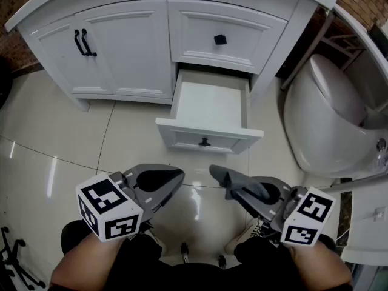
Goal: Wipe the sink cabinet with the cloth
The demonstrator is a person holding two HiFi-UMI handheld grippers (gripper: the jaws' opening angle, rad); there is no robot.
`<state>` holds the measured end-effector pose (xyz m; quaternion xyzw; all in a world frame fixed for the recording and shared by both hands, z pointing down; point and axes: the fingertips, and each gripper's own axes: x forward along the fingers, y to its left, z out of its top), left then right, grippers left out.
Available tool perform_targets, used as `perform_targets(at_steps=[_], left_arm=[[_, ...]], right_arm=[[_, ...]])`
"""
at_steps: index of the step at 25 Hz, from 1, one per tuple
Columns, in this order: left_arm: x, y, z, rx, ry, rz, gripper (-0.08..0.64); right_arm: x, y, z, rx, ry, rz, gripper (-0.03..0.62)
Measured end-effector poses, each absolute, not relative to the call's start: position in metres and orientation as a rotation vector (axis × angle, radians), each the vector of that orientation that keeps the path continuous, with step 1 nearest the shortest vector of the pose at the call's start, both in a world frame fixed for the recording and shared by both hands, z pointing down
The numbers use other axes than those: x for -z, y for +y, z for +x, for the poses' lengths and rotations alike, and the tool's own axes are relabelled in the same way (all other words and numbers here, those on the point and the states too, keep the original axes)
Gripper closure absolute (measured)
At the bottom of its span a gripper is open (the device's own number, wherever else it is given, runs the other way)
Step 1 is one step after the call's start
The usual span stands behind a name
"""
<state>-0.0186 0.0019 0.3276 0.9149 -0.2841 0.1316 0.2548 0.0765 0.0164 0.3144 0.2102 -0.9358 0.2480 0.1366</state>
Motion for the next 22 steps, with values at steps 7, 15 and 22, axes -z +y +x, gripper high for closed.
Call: perform_targets(at_steps=[7, 15, 22], left_arm=[[-0.341, -0.011, -0.028, -0.391, -0.795, 2.496, 0.558], [-0.340, -0.056, -0.066, -0.343, -0.937, 2.458, 0.558], [-0.335, -0.074, -0.102, -0.333, -1.025, 2.437, 0.558]], right_arm=[[-0.331, -0.005, 0.061, -0.711, -2.691, 0.611, 0.568], [-0.370, -0.032, 0.015, -0.843, -2.608, 0.667, 0.568], [-0.436, -0.041, -0.039, -0.773, -2.558, 0.713, 0.568]])
